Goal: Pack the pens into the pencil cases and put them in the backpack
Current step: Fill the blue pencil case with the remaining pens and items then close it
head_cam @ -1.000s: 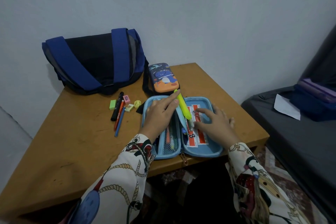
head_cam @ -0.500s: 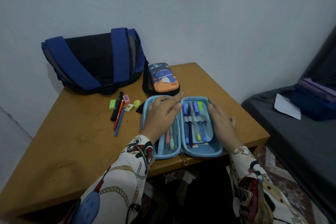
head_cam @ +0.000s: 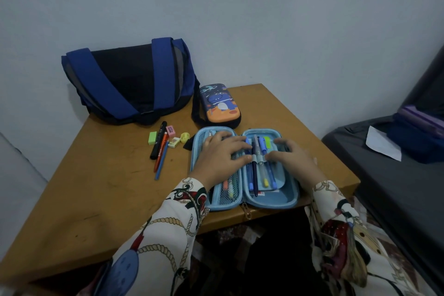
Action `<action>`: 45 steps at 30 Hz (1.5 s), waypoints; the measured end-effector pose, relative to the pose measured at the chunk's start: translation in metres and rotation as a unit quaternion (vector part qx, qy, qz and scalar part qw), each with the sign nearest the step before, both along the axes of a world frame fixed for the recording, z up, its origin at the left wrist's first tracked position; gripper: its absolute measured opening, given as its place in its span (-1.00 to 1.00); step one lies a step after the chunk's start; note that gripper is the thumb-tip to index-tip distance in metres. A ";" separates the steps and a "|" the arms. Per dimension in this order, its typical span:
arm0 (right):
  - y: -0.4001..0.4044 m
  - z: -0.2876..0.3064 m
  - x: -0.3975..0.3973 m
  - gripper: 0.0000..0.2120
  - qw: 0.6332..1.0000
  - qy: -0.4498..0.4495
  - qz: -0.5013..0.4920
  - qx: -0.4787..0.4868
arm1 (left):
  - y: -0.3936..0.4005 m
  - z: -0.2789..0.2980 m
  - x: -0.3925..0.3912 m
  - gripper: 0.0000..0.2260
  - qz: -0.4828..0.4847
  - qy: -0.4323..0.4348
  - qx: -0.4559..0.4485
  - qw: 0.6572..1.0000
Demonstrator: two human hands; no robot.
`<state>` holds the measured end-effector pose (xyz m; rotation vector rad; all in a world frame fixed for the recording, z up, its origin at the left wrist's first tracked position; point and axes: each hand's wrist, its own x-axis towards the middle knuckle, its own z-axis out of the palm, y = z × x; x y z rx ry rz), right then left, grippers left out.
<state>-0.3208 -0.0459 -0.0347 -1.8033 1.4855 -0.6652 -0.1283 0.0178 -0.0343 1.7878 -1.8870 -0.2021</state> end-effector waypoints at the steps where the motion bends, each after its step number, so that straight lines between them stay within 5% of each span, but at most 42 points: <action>1: -0.003 0.001 0.001 -0.55 1.000 0.004 -0.003 -0.005 | 0.001 0.000 0.000 -0.70 -0.009 -0.008 -0.005 1.000; 4: -0.008 -0.004 0.006 -0.46 0.999 -0.019 0.007 -0.031 | 0.001 0.001 0.000 -0.66 -0.037 -0.015 0.003 0.999; 15: -0.013 -0.020 0.008 -0.77 0.997 0.025 0.028 -0.062 | 0.000 0.001 0.000 -0.62 -0.019 -0.032 0.045 0.998; 29: -0.012 -0.023 0.005 -0.60 0.997 0.018 0.028 -0.066 | -0.001 -0.001 -0.001 -0.77 -0.044 -0.033 -0.022 0.998; 35: -0.014 -0.024 0.005 -0.73 0.997 0.025 0.028 -0.073 | -0.001 -0.001 -0.003 -0.70 -0.026 -0.062 -0.018 0.998; 40: -0.011 -0.020 0.004 -0.73 0.997 0.009 0.025 -0.069 | -0.005 0.002 -0.003 -0.48 -0.027 -0.089 0.055 0.994; 45: -0.011 -0.020 0.004 -0.77 0.997 0.002 0.016 -0.072 | -0.017 0.018 -0.005 -0.61 -0.019 -0.038 0.100 0.994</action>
